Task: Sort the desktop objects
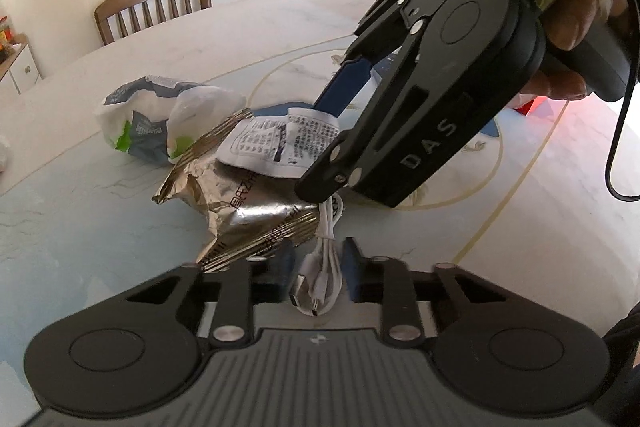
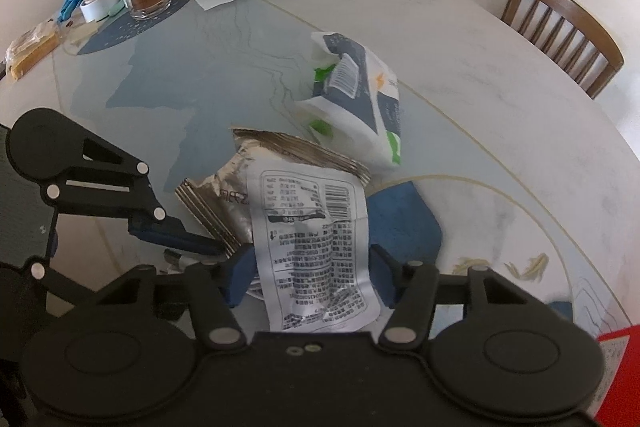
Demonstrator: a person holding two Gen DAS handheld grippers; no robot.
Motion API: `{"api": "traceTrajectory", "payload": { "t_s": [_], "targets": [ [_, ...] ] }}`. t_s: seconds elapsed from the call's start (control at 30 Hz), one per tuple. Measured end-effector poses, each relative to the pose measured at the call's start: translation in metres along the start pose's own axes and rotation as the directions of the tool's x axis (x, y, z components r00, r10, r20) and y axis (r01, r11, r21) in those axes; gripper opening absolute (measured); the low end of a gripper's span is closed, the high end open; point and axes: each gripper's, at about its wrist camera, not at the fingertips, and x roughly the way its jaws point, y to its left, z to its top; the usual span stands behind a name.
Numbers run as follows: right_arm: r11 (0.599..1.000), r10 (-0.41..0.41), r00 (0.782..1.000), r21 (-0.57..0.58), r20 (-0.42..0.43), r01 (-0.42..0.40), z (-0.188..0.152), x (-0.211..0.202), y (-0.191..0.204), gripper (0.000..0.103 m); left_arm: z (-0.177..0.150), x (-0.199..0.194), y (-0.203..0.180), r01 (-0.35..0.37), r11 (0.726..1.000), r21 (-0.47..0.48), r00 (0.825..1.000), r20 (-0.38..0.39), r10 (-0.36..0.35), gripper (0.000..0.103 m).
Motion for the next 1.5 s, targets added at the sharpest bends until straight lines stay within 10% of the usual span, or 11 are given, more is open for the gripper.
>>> {"api": "traceTrajectory", "payload": {
  "t_s": [1.5],
  "targets": [
    [0.958,-0.149,0.985,0.26,0.09,0.121,-0.089,-0.148,-0.031,0.058,0.073,-0.047,-0.05,0.073,0.995,0.063,0.987,0.137,-0.081,0.017]
  ]
}}
